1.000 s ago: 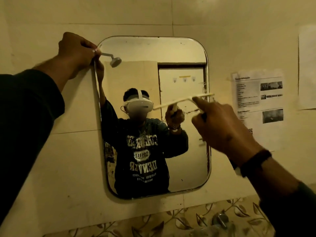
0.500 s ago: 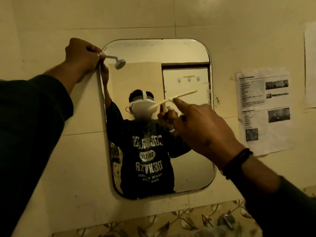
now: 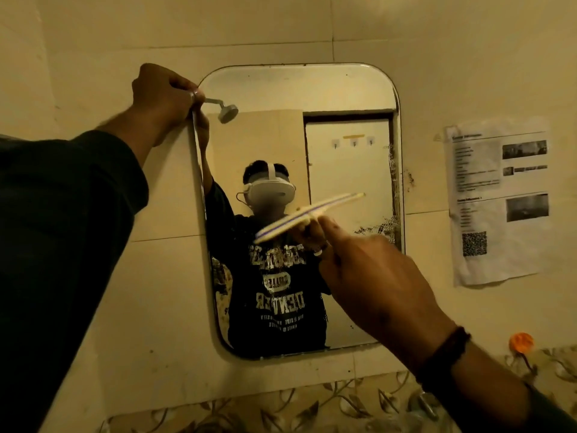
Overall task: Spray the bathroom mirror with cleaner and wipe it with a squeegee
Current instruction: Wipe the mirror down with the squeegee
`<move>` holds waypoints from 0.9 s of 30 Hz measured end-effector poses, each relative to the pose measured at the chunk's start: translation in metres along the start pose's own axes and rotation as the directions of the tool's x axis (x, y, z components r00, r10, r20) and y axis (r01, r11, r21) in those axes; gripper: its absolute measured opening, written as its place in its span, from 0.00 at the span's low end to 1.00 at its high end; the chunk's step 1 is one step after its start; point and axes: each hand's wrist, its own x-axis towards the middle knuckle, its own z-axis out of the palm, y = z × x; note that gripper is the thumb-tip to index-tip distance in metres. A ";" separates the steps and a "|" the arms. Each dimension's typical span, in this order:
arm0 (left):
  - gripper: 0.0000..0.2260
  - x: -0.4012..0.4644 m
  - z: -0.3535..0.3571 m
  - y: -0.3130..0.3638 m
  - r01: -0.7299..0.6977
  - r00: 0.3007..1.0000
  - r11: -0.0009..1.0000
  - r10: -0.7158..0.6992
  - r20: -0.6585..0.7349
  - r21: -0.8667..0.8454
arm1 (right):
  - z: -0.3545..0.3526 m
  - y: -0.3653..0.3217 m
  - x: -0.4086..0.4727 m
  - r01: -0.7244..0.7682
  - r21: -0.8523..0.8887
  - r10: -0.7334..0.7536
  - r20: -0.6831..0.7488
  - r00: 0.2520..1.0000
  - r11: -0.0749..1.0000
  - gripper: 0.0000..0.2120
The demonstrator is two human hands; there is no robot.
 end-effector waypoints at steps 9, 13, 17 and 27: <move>0.08 0.000 0.000 0.001 0.005 1.000 1.000 -0.004 0.017 -0.010 | 0.026 -0.021 0.023 0.074 -0.046 -0.075 -0.013 0.997 0.996 0.27; 0.09 0.002 0.001 0.000 -0.003 1.000 1.000 0.003 0.004 0.003 | 0.044 -0.012 -0.021 0.053 -0.086 -0.050 0.040 0.998 0.995 0.35; 0.09 0.003 0.002 -0.002 -0.006 1.000 1.000 0.007 -0.016 0.017 | 0.036 -0.016 -0.007 0.055 -0.045 -0.052 0.083 0.995 0.997 0.31; 0.10 0.007 0.002 -0.006 -0.025 1.000 1.000 0.025 0.000 0.008 | 0.045 -0.068 0.038 0.202 -0.077 -0.204 -0.019 0.979 0.976 0.27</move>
